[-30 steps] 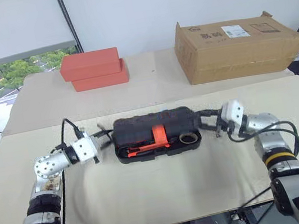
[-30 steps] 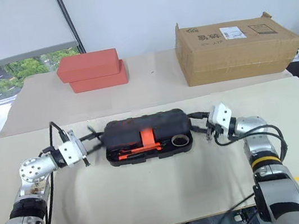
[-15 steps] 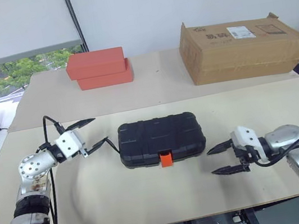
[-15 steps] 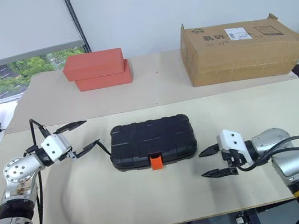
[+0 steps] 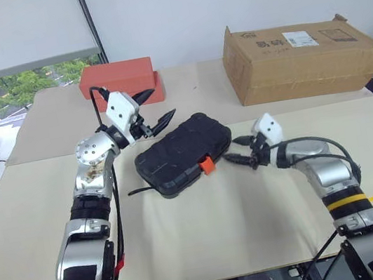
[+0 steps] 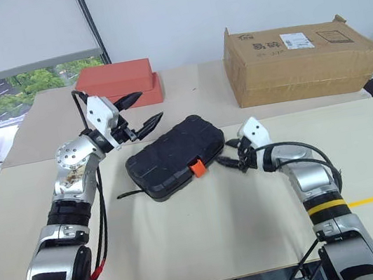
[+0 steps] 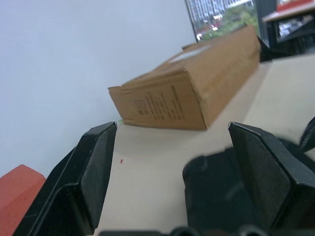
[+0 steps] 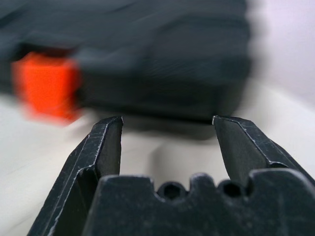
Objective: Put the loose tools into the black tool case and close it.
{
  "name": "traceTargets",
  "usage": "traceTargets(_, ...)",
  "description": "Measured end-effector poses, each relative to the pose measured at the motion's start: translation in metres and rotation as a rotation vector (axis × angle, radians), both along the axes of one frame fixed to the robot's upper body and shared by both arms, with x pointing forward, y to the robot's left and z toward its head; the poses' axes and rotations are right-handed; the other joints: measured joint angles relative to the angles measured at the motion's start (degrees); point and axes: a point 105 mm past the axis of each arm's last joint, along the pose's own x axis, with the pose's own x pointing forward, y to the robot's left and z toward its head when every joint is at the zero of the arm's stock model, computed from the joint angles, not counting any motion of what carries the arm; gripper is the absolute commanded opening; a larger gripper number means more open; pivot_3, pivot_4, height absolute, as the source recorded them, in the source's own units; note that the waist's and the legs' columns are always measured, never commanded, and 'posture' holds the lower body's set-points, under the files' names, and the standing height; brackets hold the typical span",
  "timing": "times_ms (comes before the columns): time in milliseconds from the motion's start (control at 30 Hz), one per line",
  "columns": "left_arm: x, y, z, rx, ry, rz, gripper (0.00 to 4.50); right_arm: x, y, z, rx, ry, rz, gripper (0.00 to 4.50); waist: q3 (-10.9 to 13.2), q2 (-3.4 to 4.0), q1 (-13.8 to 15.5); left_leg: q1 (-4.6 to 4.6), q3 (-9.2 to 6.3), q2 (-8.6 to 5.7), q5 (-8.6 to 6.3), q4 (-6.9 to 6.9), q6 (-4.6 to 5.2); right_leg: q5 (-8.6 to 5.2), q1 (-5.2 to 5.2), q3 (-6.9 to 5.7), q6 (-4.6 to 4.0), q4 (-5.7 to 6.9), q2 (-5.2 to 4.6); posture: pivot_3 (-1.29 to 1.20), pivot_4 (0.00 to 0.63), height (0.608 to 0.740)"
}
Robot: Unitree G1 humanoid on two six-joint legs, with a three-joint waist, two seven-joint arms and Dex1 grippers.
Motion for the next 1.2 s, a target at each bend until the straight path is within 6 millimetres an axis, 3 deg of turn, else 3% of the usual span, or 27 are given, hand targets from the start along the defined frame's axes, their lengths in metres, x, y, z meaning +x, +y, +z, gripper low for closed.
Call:
traceTargets(200,-0.014,-0.029,-0.04,0.138,0.121,-0.138,3.88,-0.008,-0.001,-0.001,-0.009,0.019,0.005,3.38,-0.01,0.01,0.07,-0.24,-0.02,-0.01,-0.02,0.03,0.04,-0.01,-0.1,-0.03,0.03,-0.12,0.0,0.0,0.15,0.711)
traceTargets(333,-0.029,-0.041,-0.078,0.249,0.237,-0.189,3.88,-0.042,0.004,-0.004,-0.033,0.122,0.074,3.38,-0.02,0.03,0.23,-0.28,-0.11,0.0,-0.05,0.03,0.08,-0.02,-0.12,-0.04,0.04,-0.13,0.0,0.0,0.15,0.711)
traceTargets(467,-0.033,-0.054,-0.086,0.321,0.249,-0.193,3.88,-0.061,0.033,-0.006,-0.029,0.164,0.105,3.38,-0.06,0.08,0.13,0.02,-0.15,0.0,-0.36,0.05,0.6,-0.18,0.14,-0.01,0.32,-0.06,-0.06,0.0,0.15,0.711)
traceTargets(600,-0.038,-0.058,-0.096,0.384,0.241,-0.182,3.88,-0.067,0.046,-0.017,-0.037,0.212,0.073,3.38,-0.31,0.1,0.18,0.22,-0.16,0.0,-0.38,0.06,0.61,-0.26,0.26,0.05,0.46,0.01,-0.1,0.0,0.15,0.711)
traceTargets(700,-0.035,-0.061,-0.097,0.365,0.26,-0.154,3.97,-0.066,0.05,-0.025,-0.043,0.247,0.016,2.69,-0.49,0.16,0.23,0.27,-0.17,-0.01,-0.37,0.08,0.61,-0.26,0.29,0.09,0.45,0.1,-0.16,0.0,0.15,0.711)
traceTargets(867,-0.032,-0.061,-0.095,0.344,0.267,-0.133,3.97,-0.066,0.053,-0.032,-0.084,0.274,-0.006,1.0,-0.53,0.13,0.35,0.27,-0.17,-0.03,-0.36,0.1,0.62,-0.26,0.29,0.09,0.45,0.1,-0.17,0.0,0.15,0.711)
traceTargets(967,-0.029,-0.059,-0.095,0.321,0.289,-0.12,3.97,-0.062,0.059,-0.026,-0.086,0.269,0.001,0.05,-0.54,0.13,0.2,0.27,-0.17,-0.01,-0.36,0.1,0.62,-0.25,0.27,0.09,0.44,0.11,-0.14,0.0,0.15,0.711)
traceTargets(1200,-0.026,-0.057,-0.096,0.272,0.339,-0.103,3.97,-0.039,0.066,-0.022,-0.101,0.293,-0.015,0.05,-0.55,0.12,-0.05,0.29,-0.16,0.0,-0.35,0.1,0.61,-0.24,0.26,0.11,0.41,0.12,-0.12,0.0,0.15,0.711)
